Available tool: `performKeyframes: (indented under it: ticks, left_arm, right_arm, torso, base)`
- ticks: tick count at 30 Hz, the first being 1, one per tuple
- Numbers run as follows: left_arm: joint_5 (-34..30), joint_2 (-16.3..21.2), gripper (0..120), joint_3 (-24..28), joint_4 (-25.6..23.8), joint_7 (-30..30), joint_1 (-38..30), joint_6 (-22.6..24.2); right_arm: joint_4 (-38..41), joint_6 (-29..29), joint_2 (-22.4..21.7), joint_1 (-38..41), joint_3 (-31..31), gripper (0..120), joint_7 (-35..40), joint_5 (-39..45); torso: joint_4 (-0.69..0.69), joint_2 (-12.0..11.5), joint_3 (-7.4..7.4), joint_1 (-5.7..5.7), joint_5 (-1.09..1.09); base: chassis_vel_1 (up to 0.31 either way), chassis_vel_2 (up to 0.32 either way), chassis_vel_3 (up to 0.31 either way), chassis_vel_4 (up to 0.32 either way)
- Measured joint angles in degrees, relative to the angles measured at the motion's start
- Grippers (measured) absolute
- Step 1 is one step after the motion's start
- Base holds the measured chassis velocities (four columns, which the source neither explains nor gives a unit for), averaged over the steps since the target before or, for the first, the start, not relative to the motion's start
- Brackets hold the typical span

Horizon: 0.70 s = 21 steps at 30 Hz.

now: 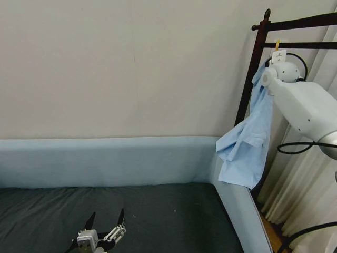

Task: Pick up the clothes from the sofa and hang them on the clothes hanger.

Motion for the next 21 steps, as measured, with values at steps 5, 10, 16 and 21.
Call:
performKeyframes:
  ticks: [5,10,16,21]
  left_arm:
    - [0.96,0.07,100,0.23,0.07,-0.04,-0.21,-0.06]
    - [1.54,0.27,100,-0.05,-0.29,-0.15,-0.68,-0.33]
    - [1.77,0.89,100,-0.65,-0.07,-0.2,-0.96,-0.88]
    - [2.34,0.05,100,0.44,1.94,-0.16,-1.97,-1.34]
  right_arm:
    - [8.09,1.17,-3.82,-3.54,1.12,49,0.26,-2.03]
    - [21.08,5.6,-10.22,-8.79,3.8,63,0.39,-3.14]
    - [42.87,19.56,-20.99,-24.93,11.53,88,-1.69,-3.46]
    - [56.47,25.32,-25.35,-40.31,18.78,100,-3.17,0.79]
  torso:
    - [0.0,0.0,0.01,0.0,0.01]
    - [0.0,0.0,0.0,0.0,0.0]
    - [-0.03,0.01,-0.02,0.0,0.02]
    - [0.0,0.0,-0.01,0.0,-0.02]
  base:
    - [0.0,0.0,0.0,0.0]
    - [0.0,0.0,0.0,0.0]
    - [0.0,0.0,0.0,0.0]
    - [0.0,0.0,0.0,0.0]
